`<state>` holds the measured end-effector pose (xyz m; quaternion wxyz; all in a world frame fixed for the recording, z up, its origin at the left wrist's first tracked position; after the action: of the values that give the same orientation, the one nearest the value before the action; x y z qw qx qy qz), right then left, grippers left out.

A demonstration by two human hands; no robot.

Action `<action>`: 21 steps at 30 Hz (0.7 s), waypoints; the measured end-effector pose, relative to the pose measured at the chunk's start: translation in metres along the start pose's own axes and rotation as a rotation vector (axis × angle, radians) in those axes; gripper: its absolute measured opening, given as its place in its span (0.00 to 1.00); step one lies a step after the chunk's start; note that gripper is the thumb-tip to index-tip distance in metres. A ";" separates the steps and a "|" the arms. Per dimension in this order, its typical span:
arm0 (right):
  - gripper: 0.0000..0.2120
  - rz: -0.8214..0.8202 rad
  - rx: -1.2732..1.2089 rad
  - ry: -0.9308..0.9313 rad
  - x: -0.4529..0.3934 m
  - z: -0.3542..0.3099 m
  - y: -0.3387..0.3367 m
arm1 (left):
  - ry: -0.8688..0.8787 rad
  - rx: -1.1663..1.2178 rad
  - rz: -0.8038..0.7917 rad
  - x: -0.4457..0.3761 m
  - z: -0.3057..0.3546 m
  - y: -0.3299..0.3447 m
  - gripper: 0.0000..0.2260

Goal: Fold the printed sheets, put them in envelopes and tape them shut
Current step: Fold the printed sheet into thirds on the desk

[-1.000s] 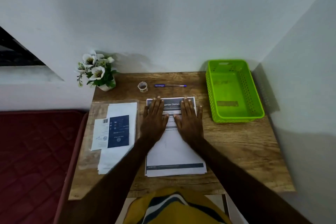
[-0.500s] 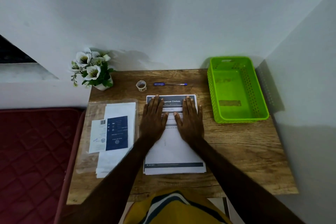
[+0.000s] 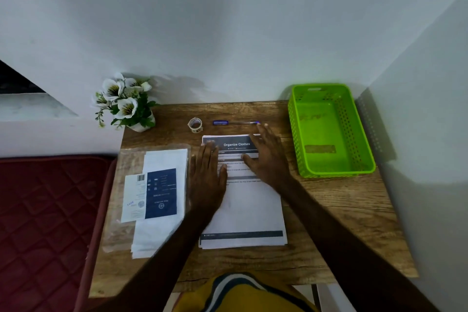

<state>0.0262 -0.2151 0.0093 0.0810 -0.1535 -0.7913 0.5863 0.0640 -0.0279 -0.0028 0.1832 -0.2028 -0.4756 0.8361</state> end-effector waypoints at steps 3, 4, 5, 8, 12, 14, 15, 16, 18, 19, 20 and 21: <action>0.41 -0.167 0.071 -0.042 -0.023 -0.003 0.000 | -0.053 0.012 -0.053 0.020 -0.009 0.008 0.27; 0.42 -0.212 0.099 -0.047 -0.028 -0.003 0.002 | -0.071 0.015 -0.068 0.023 -0.012 0.010 0.28; 0.43 -0.247 0.122 -0.050 -0.031 -0.003 0.002 | -0.083 0.016 -0.076 0.025 -0.015 0.011 0.27; 0.46 -0.318 0.173 -0.055 -0.035 -0.002 0.000 | -0.068 -0.008 -0.069 0.027 -0.017 0.011 0.27; 0.46 -0.357 0.198 -0.060 -0.035 -0.005 -0.004 | -0.039 -0.030 -0.039 0.033 -0.016 0.011 0.28; 0.45 -0.347 0.207 -0.068 -0.035 -0.006 -0.008 | -0.046 -0.032 -0.031 0.033 -0.016 0.010 0.28; 0.45 -0.334 0.215 -0.074 -0.035 -0.008 -0.009 | -0.052 -0.032 -0.026 0.033 -0.016 0.010 0.28; 0.43 -0.314 0.224 -0.082 -0.035 -0.009 -0.012 | -0.054 -0.033 -0.021 0.033 -0.015 0.009 0.28; 0.38 -0.257 0.237 -0.097 -0.034 -0.012 -0.015 | -0.052 -0.039 -0.012 0.034 -0.014 0.008 0.28; 0.35 -0.228 0.237 -0.105 -0.033 -0.013 -0.017 | -0.054 -0.043 -0.012 0.034 -0.014 0.008 0.28; 0.32 -0.205 0.229 -0.109 -0.032 -0.013 -0.017 | -0.054 -0.047 -0.015 0.034 -0.014 0.008 0.28; 0.30 -0.187 0.213 -0.108 -0.030 -0.013 -0.017 | -0.055 -0.053 -0.018 0.034 -0.014 0.008 0.28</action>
<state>0.0560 -0.2181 0.0309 0.1082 -0.0380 -0.7387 0.6642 0.0415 -0.0046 -0.0219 0.1721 -0.1802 -0.5042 0.8268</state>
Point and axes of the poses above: each hand's wrist, its own x-axis away from the middle knuckle, its own y-axis out of the palm, z = x × y, the point moved 8 cm from there along -x, towards the middle knuckle, and after that the axes turned 4 degrees about x, right-handed, at the moved point
